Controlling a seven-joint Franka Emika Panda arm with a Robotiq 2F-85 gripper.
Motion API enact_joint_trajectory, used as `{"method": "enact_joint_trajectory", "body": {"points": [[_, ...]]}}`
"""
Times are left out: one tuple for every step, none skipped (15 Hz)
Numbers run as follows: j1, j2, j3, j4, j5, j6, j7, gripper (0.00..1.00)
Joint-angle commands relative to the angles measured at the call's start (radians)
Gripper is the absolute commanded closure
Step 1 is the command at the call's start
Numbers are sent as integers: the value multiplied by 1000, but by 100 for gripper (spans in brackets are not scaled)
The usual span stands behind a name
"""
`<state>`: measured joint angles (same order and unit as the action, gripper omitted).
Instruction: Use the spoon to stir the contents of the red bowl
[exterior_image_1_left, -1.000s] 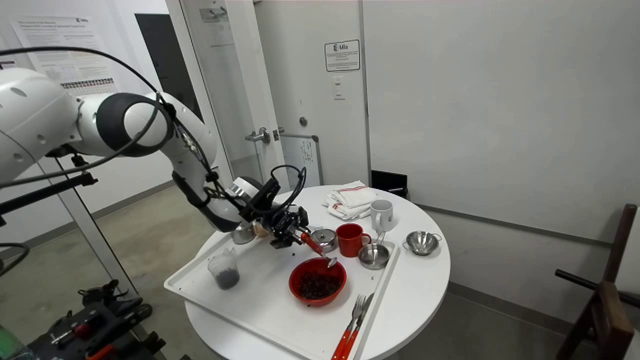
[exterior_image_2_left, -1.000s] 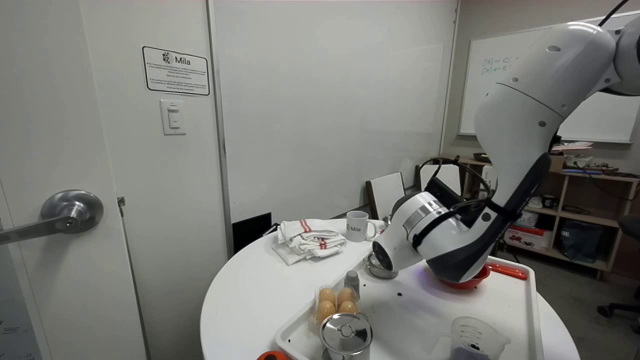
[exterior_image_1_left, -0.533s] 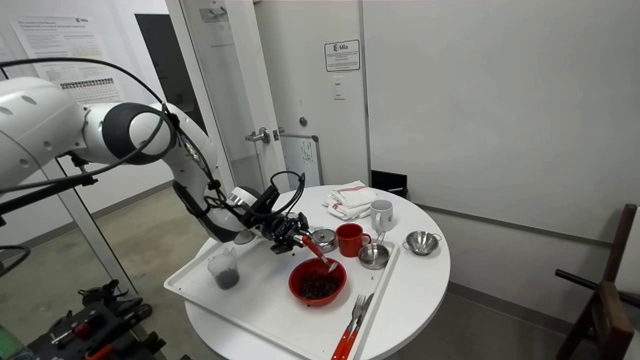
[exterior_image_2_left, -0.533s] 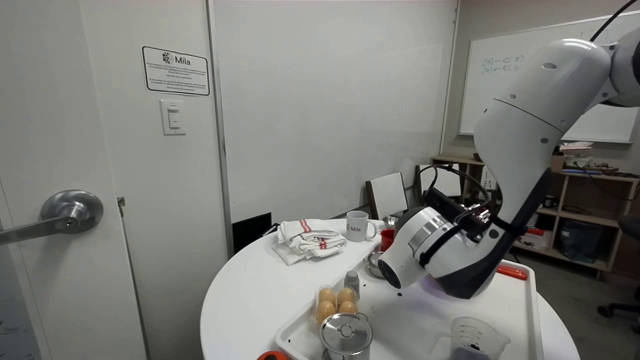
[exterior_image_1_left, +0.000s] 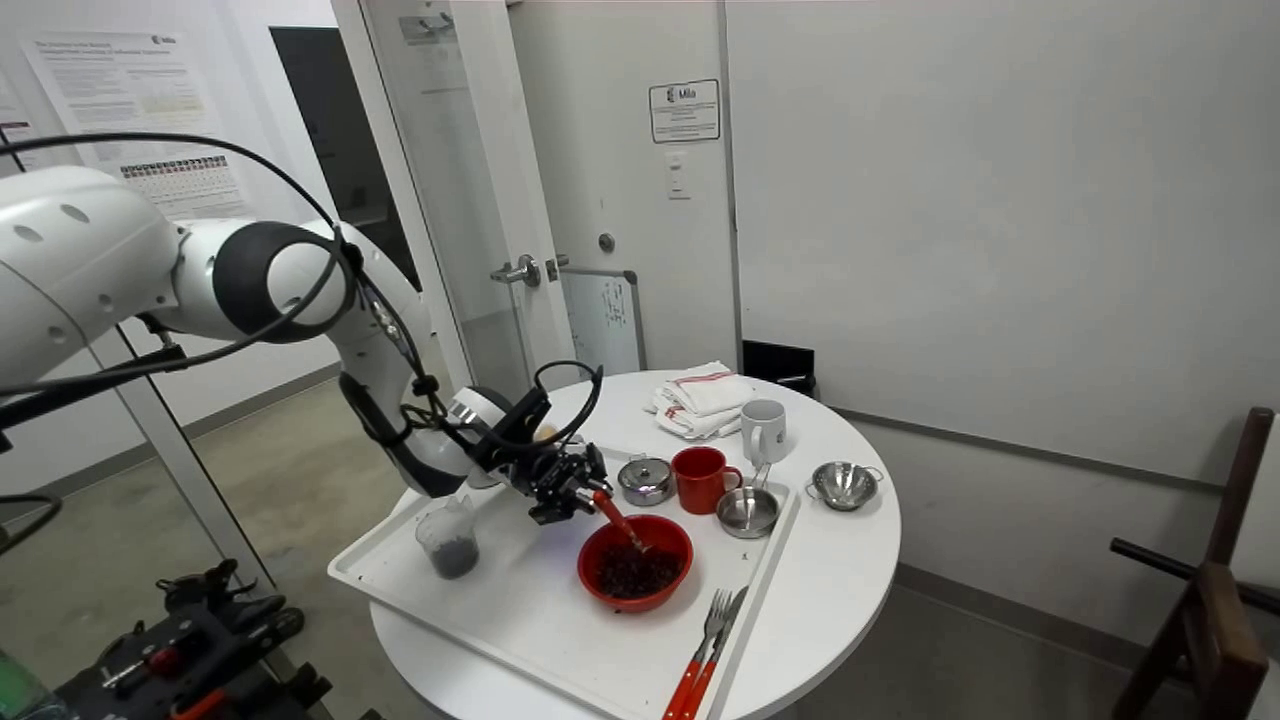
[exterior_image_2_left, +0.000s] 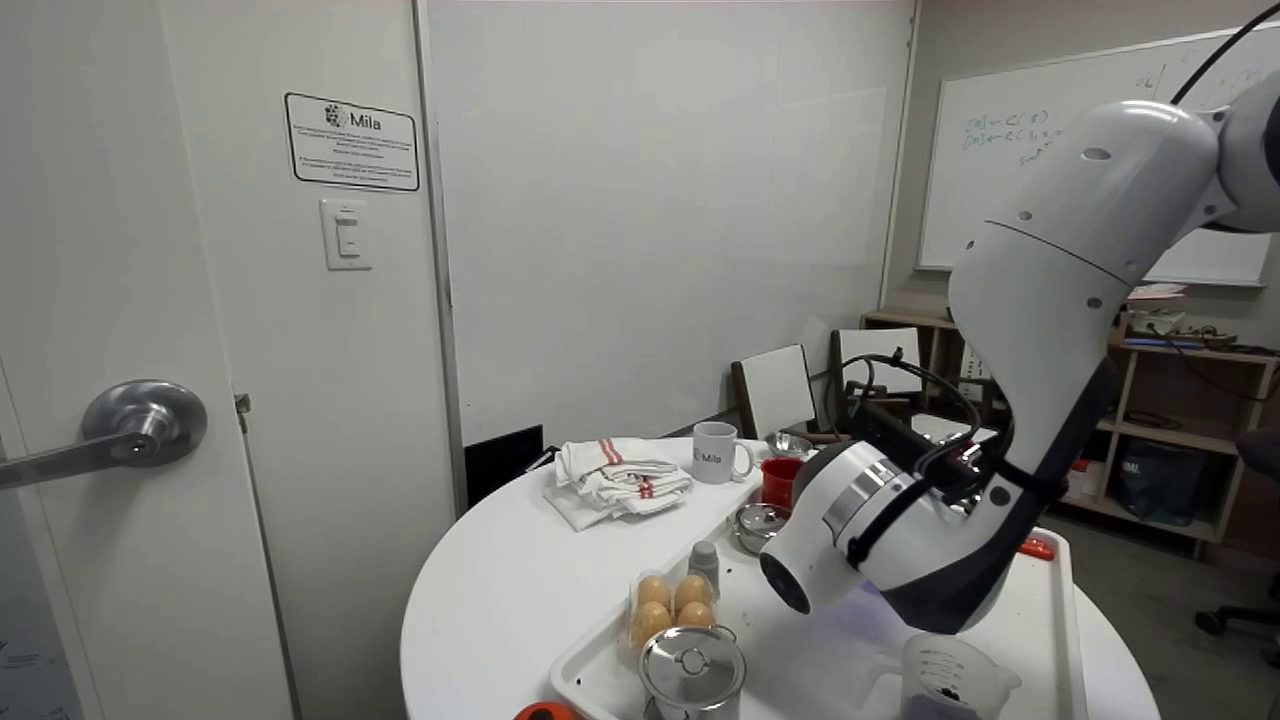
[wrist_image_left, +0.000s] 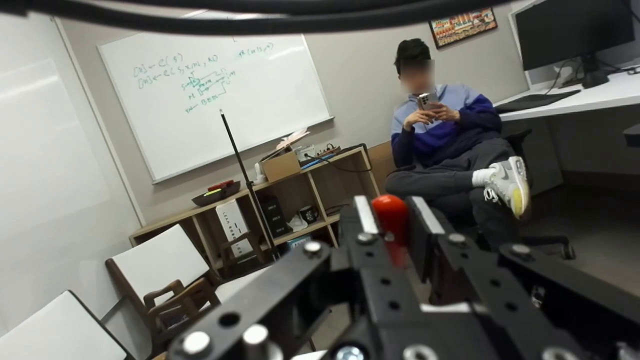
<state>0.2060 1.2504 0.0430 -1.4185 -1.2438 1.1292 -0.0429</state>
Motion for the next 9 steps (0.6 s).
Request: {"method": "enact_joint_trajectory", "body": {"points": [[-8,9,16,8,1,4,-16,95],[-7,7,19,5,1,7,-14,95],[-7,5,22,1,2,10,-12,95],[-9,2,27,-1,5,16,-11,95],[-9,-7,35,-8,9,24,-7,95],[-9,-19,43,-16,12,35,-2,95],[-6,-31,52,-21,12,47,2,95],[-3,-41,59,-23,12,59,4,95],[0,-49,65,-24,11,65,6,95]]}}
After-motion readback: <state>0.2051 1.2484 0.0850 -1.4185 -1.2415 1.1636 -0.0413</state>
